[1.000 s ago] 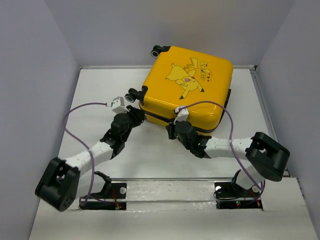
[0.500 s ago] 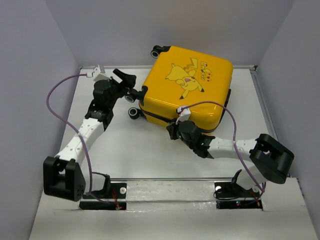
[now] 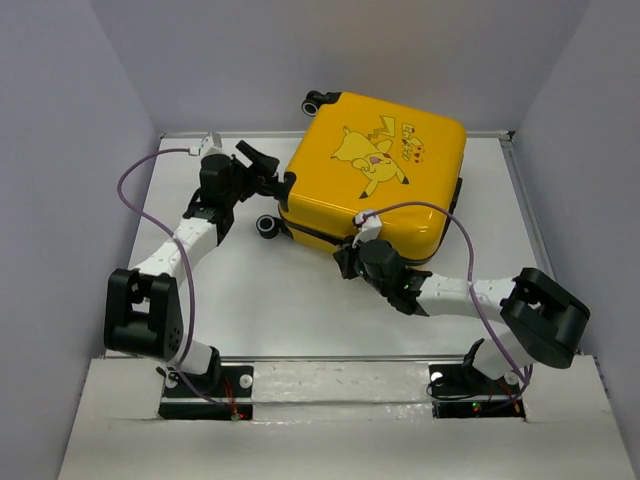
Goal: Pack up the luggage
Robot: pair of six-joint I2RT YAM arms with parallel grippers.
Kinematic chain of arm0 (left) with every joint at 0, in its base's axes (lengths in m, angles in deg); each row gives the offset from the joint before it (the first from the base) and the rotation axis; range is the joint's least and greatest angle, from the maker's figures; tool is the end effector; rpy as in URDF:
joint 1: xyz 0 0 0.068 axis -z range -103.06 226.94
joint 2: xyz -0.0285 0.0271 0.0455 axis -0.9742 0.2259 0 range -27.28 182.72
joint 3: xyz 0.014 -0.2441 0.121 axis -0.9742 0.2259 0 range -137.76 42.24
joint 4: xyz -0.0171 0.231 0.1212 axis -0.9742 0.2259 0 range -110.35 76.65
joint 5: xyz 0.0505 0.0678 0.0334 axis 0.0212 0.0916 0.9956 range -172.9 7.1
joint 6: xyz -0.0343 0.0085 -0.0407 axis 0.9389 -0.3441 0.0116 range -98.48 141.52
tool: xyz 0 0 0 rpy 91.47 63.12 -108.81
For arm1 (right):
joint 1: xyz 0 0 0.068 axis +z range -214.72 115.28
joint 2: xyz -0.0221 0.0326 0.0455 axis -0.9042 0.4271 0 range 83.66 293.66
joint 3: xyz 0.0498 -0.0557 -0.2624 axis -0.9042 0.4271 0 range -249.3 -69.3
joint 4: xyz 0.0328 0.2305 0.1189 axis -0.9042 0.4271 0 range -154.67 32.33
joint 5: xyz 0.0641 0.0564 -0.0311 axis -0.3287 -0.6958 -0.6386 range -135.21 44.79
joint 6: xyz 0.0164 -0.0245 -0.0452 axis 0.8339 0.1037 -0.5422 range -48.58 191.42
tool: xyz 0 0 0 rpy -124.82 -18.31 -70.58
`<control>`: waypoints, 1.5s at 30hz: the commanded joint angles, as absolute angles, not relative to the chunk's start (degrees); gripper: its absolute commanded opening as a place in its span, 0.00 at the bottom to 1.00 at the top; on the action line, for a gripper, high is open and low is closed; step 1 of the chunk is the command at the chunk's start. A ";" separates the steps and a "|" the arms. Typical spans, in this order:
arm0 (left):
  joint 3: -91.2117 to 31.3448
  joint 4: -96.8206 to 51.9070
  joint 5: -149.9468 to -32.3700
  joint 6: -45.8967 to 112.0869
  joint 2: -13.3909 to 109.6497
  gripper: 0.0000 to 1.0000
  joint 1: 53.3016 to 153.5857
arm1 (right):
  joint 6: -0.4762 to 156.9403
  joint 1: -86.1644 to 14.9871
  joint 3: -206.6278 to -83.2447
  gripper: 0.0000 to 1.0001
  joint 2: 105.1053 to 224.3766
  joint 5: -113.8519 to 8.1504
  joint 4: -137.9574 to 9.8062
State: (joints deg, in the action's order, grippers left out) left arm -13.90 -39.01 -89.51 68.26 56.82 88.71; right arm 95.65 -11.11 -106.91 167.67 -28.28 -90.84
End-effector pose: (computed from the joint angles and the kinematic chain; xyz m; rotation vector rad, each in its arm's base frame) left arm 0.3372 -0.0743 0.2966 -0.4584 1.7499 -0.8411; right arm 0.1900 0.2403 0.2026 -0.2984 1.9363 0.6278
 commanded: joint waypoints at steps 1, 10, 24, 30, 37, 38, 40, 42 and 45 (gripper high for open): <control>-11.30 -47.58 -96.07 73.45 58.32 0.93 89.78 | 97.35 -11.10 -106.22 0.07 165.49 -35.01 -94.64; -8.13 -59.61 -97.22 80.39 59.91 0.67 90.04 | 97.08 -11.63 -107.18 0.07 166.63 -35.54 -94.03; -5.84 -71.86 -101.79 85.32 61.94 0.06 90.92 | 95.06 -11.63 -113.41 0.07 169.52 -35.45 -90.69; -8.82 -67.74 -104.96 82.52 59.91 0.06 92.94 | 91.03 -7.77 -125.52 0.07 180.50 -38.42 -90.59; -14.72 -50.52 -109.53 72.85 55.70 0.06 91.97 | 89.26 -6.53 -130.91 0.07 191.58 -48.18 -99.53; -13.67 -50.41 -109.70 72.76 53.95 0.06 91.97 | 89.35 -6.53 -131.61 0.07 193.50 -48.81 -100.00; -11.83 -50.32 -112.32 73.20 52.80 0.06 91.53 | 88.82 -6.53 -133.72 0.07 194.75 -49.16 -99.74; -10.94 -49.97 -113.83 73.28 51.22 0.06 91.53 | 89.52 -5.92 -130.76 0.07 192.32 -49.86 -103.41; -8.84 -49.36 -114.45 72.93 48.58 0.06 91.62 | 91.19 -5.92 -121.10 0.07 186.17 -48.64 -105.37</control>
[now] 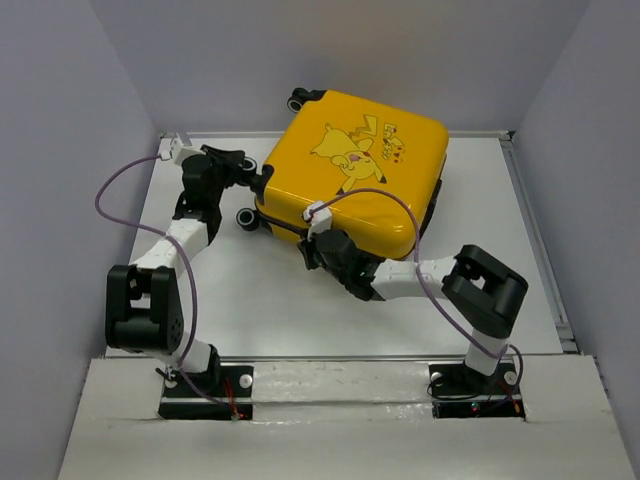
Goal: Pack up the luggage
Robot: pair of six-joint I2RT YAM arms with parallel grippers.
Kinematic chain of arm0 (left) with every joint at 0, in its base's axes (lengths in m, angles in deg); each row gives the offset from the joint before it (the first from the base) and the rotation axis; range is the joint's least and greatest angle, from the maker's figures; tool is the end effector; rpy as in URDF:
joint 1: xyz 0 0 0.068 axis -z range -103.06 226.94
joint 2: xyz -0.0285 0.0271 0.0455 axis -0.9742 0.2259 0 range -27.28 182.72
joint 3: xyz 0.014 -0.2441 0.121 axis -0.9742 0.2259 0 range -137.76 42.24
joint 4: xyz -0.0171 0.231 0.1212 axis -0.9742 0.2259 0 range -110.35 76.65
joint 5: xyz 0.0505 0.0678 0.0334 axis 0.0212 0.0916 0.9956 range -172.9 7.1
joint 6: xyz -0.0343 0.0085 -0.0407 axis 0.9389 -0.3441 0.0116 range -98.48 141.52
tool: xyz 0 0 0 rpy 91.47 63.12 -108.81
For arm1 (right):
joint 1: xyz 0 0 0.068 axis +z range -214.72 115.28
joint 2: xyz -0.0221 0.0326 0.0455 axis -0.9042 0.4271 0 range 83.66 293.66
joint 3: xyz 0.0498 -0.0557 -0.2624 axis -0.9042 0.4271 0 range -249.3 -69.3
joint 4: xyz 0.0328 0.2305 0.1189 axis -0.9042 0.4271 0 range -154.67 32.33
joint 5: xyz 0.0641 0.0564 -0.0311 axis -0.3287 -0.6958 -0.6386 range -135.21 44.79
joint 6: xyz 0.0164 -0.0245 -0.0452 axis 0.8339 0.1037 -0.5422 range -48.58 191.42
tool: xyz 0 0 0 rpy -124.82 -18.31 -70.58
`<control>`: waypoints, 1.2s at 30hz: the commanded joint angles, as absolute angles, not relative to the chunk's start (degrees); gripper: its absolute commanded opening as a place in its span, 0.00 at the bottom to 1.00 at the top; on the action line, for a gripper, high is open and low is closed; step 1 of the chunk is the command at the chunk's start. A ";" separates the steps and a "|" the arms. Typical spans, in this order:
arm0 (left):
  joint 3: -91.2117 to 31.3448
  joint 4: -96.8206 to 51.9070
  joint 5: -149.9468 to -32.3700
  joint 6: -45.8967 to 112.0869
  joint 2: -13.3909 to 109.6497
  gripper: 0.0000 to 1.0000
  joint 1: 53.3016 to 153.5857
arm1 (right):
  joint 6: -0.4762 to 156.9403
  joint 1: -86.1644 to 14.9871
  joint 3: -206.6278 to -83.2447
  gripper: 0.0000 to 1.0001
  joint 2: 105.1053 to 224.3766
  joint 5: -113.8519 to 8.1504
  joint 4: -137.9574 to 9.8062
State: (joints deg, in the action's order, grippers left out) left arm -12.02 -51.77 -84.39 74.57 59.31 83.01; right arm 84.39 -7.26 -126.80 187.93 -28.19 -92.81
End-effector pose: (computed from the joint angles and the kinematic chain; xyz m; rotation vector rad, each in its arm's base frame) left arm 0.3508 -0.0381 0.2950 -0.6378 1.5202 -0.8190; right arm 0.2234 0.3307 0.1974 -0.5327 1.8446 0.5571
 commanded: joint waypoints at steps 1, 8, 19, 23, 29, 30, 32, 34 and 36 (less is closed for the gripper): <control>-8.13 -49.36 -114.10 72.93 47.79 0.06 91.88 | 91.63 -5.92 -118.20 0.07 179.62 -47.42 -103.80; -0.93 -51.19 -103.23 73.28 40.33 0.06 106.00 | 92.33 -10.36 -100.34 0.07 142.88 -44.49 -76.92; 4.79 -57.79 -91.07 73.55 38.11 0.06 120.09 | 98.22 -23.33 -95.06 0.07 134.80 -57.93 -72.36; 2.52 -59.20 -91.86 72.06 41.80 0.06 120.01 | 96.12 -8.23 -100.47 0.07 145.77 -49.09 -74.52; 0.93 -57.97 -92.04 69.94 42.77 0.06 116.08 | 92.16 3.74 -106.74 0.07 153.27 -50.13 -73.99; 0.84 -57.97 -92.47 70.12 42.77 0.06 114.75 | 92.77 4.27 -105.61 0.07 152.75 -50.31 -72.68; 0.84 -58.67 -94.05 70.91 41.81 0.06 111.94 | 94.87 4.28 -102.89 0.07 148.82 -45.85 -71.27; -0.03 -58.68 -93.89 70.56 40.76 0.06 109.48 | 96.98 2.88 -98.07 0.07 145.73 -42.85 -69.87; -0.56 -58.32 -93.45 70.03 39.61 0.06 108.67 | 99.00 -0.02 -95.85 0.07 141.59 -42.05 -68.72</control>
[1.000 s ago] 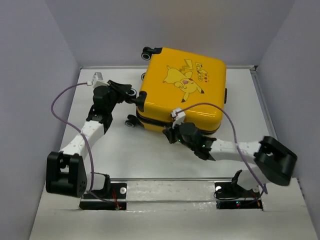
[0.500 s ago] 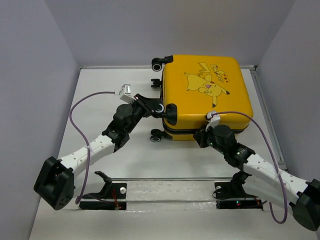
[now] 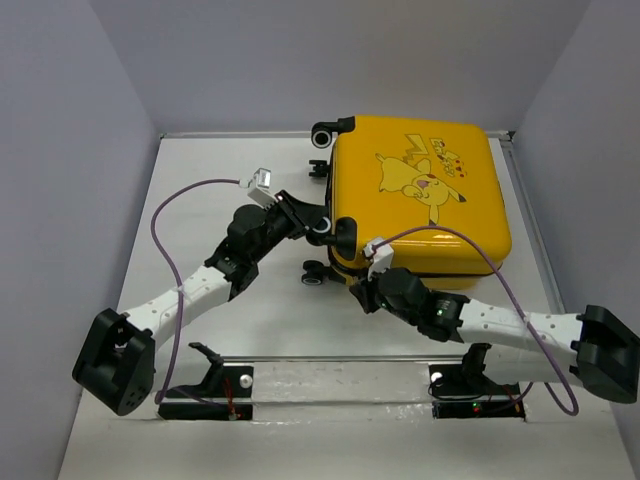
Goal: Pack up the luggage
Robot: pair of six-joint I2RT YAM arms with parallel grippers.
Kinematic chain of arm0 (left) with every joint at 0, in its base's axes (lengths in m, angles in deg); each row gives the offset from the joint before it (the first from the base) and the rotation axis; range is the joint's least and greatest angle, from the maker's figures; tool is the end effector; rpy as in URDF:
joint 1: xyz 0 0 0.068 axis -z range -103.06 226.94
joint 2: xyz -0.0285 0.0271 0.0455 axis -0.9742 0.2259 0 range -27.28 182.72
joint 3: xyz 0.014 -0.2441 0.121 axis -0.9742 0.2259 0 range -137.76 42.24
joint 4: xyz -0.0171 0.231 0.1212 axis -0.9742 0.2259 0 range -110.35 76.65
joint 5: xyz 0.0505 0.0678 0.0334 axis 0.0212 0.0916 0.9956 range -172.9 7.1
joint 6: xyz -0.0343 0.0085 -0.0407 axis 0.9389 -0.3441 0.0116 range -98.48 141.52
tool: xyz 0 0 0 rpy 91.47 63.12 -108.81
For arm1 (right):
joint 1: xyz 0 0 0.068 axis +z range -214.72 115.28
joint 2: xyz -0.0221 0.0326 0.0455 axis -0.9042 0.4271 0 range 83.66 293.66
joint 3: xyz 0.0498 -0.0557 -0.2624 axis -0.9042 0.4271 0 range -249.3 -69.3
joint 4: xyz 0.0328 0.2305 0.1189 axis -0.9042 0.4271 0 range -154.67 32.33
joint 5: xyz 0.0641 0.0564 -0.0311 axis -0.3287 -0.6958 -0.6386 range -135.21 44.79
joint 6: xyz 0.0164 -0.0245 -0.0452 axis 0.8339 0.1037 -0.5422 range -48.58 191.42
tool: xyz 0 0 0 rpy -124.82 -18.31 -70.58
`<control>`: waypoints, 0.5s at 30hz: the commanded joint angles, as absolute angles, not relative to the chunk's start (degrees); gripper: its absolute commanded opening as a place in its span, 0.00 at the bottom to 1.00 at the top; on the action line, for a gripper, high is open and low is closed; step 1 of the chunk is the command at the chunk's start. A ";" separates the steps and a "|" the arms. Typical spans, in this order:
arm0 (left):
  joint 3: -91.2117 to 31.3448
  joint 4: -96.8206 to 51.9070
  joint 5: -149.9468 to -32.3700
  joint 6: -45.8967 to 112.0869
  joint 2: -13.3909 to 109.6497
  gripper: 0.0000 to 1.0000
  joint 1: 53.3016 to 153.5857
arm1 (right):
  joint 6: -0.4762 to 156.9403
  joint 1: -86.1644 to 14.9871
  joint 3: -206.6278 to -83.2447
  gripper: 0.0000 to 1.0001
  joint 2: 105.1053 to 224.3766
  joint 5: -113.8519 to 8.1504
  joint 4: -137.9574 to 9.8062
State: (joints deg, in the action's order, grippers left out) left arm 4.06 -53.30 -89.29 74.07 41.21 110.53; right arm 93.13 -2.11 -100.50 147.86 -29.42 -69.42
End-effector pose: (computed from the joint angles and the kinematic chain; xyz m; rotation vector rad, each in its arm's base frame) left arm 0.2263 -0.1549 0.2924 -0.1785 1.6601 -1.2598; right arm 0.1184 0.2074 0.2168 -0.5695 2.0251 0.6257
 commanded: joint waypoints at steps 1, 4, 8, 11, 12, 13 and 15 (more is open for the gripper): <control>-0.92 -58.06 -93.62 70.03 39.52 0.06 108.67 | 99.54 -0.03 -95.32 0.07 140.36 -41.96 -68.54; 0.04 -57.88 -94.76 70.47 40.04 0.06 109.02 | 99.28 -0.56 -96.63 0.07 140.78 -43.36 -69.94; 4.43 -60.24 -94.41 71.52 40.92 0.06 110.69 | 97.43 0.23 -103.55 0.07 152.80 -49.33 -78.79; 4.71 -60.61 -93.36 70.92 42.07 0.06 112.01 | 97.43 2.52 -106.65 0.07 162.13 -49.60 -86.71; 4.27 -60.00 -93.53 70.04 42.16 0.06 111.93 | 96.65 3.30 -108.31 0.07 163.63 -50.04 -88.04; 3.83 -58.86 -92.40 69.51 41.81 0.06 112.01 | 96.12 3.92 -108.67 0.07 164.68 -49.35 -89.35; 3.13 -58.06 -91.16 68.63 41.45 0.06 112.19 | 95.68 4.45 -108.77 0.07 165.75 -50.13 -89.54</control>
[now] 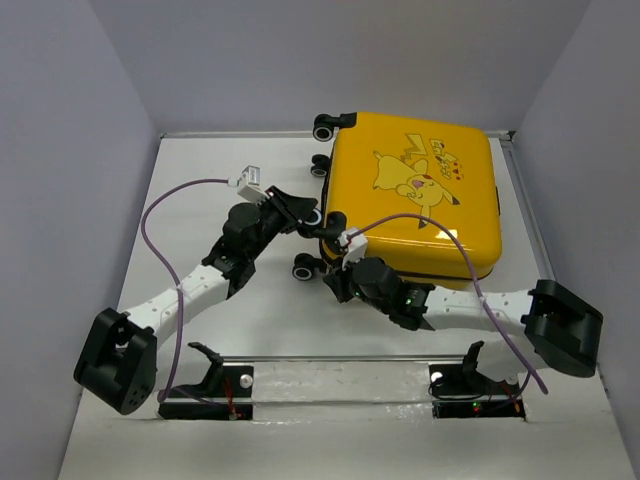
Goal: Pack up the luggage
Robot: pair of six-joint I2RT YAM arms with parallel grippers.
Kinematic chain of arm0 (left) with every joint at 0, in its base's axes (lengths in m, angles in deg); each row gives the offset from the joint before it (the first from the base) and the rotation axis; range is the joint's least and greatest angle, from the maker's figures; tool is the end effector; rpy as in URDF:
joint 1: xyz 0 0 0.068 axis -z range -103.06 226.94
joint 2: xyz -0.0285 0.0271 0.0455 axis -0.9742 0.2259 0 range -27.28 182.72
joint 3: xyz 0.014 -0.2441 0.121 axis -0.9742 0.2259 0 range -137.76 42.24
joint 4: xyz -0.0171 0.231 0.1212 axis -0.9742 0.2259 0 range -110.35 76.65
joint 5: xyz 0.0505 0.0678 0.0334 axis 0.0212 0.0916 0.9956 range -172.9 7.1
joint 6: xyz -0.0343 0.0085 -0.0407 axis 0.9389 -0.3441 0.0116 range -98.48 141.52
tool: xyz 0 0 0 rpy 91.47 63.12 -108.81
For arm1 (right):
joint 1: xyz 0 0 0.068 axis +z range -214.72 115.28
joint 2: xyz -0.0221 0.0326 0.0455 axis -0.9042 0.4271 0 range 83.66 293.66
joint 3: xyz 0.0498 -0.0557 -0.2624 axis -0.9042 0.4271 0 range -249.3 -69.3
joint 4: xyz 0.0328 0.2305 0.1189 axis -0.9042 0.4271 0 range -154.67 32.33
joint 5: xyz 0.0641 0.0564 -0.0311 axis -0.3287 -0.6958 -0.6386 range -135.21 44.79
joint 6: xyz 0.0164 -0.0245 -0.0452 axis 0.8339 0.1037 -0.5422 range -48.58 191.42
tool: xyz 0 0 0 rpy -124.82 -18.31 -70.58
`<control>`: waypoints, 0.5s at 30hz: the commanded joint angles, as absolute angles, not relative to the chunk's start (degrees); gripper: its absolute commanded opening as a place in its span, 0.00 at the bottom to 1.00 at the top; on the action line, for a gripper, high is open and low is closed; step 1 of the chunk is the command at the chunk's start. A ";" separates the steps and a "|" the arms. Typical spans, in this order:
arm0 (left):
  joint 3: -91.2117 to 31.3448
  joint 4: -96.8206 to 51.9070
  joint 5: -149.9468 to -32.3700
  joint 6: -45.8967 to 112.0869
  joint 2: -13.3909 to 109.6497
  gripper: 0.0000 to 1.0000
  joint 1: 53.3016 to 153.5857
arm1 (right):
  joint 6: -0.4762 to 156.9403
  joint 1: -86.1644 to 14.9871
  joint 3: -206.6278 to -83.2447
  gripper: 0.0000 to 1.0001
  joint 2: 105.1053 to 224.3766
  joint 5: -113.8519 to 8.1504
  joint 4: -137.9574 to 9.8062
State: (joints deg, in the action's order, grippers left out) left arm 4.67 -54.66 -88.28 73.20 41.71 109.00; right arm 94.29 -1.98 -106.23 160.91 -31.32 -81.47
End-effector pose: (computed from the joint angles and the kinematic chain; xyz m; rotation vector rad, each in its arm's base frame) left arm 0.2313 -0.1486 0.2890 -0.2011 1.6419 -1.2174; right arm 0.1390 0.2511 0.2148 -0.5414 1.9699 0.7247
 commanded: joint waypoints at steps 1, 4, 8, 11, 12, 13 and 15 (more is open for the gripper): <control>2.43 -57.10 -90.81 67.41 41.45 0.06 112.19 | 95.41 4.45 -108.42 0.07 165.31 -50.22 -89.20; 0.67 -54.28 -89.05 64.94 41.72 0.07 112.10 | 96.81 4.45 -102.72 0.07 159.62 -48.12 -88.67; -1.88 -49.37 -81.35 62.30 41.99 0.47 110.79 | 100.06 4.45 -92.80 0.07 149.51 -41.97 -82.97; -4.42 -48.22 -81.04 61.59 43.12 0.92 105.18 | 101.91 4.45 -88.83 0.07 142.12 -41.26 -79.18; -5.39 -48.30 -82.36 61.16 43.91 0.98 103.42 | 102.26 4.45 -88.20 0.07 140.54 -41.08 -78.22; -6.97 -48.22 -82.89 60.20 45.05 0.99 101.83 | 102.62 4.45 -87.94 0.07 139.05 -40.99 -77.16; -13.09 -45.77 -85.09 56.52 50.29 0.99 98.41 | 103.41 4.45 -87.85 0.07 135.18 -40.12 -72.69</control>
